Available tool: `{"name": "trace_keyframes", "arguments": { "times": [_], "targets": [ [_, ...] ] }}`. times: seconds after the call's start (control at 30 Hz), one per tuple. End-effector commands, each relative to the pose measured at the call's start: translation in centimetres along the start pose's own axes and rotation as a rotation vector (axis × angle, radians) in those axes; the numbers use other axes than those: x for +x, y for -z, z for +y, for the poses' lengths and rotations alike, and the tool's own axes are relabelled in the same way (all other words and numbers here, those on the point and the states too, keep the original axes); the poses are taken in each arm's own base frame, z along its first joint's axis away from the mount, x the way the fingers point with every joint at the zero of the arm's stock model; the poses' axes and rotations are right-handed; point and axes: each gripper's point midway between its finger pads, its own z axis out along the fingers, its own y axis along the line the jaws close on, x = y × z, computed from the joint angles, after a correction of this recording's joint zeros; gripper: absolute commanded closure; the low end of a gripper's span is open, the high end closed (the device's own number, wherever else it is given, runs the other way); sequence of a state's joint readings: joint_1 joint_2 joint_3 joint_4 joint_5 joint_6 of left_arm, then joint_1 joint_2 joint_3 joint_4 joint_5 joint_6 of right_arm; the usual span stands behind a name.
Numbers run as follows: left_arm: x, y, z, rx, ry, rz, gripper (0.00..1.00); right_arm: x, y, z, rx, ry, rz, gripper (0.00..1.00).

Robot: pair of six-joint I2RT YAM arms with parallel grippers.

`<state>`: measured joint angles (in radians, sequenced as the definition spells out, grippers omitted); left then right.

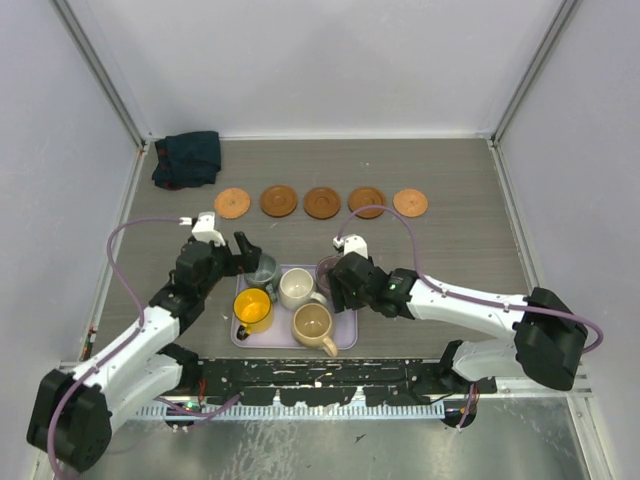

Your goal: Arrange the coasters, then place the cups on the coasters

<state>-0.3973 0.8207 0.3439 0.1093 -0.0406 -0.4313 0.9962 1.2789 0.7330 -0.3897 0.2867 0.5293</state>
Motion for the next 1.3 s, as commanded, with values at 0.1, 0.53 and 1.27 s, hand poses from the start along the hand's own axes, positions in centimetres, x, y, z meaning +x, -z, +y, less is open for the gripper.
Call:
{"name": "trace_keyframes", "arguments": {
  "times": [0.1,0.53,1.27],
  "targets": [
    [-8.9,-4.7,1.4,-0.212,-0.054,-0.219,0.02,-4.6,3.1,0.2,-0.028,-0.046,-0.195,0.30],
    [-10.0,-13.2,0.6,-0.153,-0.165,-0.345,0.02,-9.6,7.6,-2.5,0.063,-0.089,-0.438,0.29],
    [-9.6,-20.4,0.7,-0.161,-0.222,-0.352,0.02,-10.5,7.5,-3.1,0.122,-0.079,-0.458,0.29]
  ]
}}
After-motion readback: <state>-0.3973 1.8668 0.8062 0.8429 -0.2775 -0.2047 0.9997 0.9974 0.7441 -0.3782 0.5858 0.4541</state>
